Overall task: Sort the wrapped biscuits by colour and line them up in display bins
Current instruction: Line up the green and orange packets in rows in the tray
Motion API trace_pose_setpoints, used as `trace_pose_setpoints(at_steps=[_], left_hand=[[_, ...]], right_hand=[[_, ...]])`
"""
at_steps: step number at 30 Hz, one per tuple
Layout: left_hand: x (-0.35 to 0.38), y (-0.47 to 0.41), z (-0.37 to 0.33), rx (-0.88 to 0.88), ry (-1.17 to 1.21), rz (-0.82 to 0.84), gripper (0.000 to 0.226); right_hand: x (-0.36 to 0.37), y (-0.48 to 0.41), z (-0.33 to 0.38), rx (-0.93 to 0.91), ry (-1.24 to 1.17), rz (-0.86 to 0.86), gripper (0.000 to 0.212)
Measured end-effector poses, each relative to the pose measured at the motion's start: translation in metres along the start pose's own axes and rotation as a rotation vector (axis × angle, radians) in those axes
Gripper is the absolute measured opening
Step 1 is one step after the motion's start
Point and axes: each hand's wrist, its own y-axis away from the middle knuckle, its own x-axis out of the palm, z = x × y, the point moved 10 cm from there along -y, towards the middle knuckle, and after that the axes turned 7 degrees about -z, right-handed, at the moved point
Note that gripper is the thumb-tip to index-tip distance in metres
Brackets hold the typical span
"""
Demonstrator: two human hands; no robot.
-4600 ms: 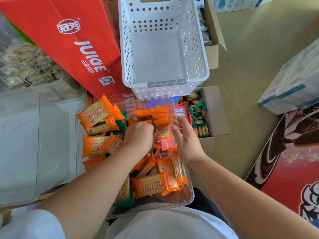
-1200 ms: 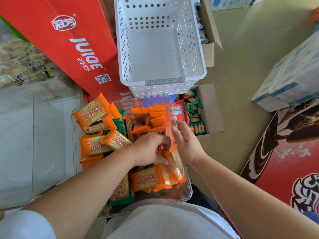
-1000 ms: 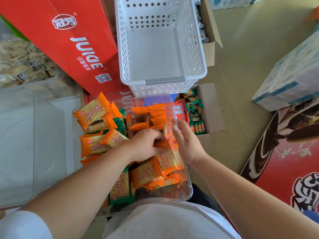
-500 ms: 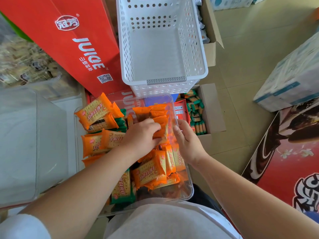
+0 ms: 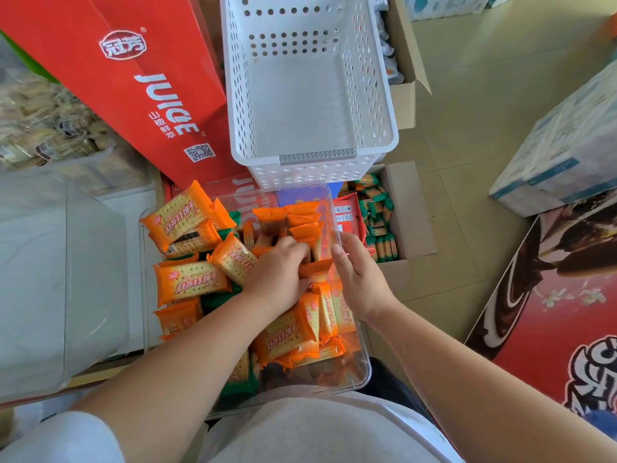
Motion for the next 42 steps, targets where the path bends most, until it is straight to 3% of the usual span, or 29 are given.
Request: trace_pose_setpoints(at_steps=[6,13,20,25,31,36,42], left_hand=[[0.0,-0.001,0.001,0.045,-0.205,-0.033,0.027],[-0.006,-0.005,0.003,0.023,-0.16,-0.138,0.014],[-0.006,-0.015,-0.003,0.033,-0.192,-0.131,0.039],[-0.012,-0.008,0.003,0.083,-0.173,-0.152,0.035],[-0.023,-0.007,0.001,0.126,-0.312,-0.222,0.03],[0.005,0.0,-0.012,0.145,-0.27,0.056,0.021],[0.055,0.003,-0.008,0.009,-0.291,0.481,0.039]], right_hand=[[0.0,-0.001,0.001,-0.013,0.0,-0.003,0.051],[0.001,-0.001,0.002,-0.042,-0.025,-0.012,0.054],[0.001,-0.001,0.003,-0.042,-0.027,-0.02,0.059],[0.002,-0.001,0.001,-0.023,-0.004,-0.013,0.05],[0.002,-0.002,-0.001,-0.006,-0.002,-0.024,0.051],[0.0,-0.001,0.002,-0.018,-0.004,-0.028,0.044],[0.0,-0.001,0.0,-0.022,-0.008,-0.037,0.048]])
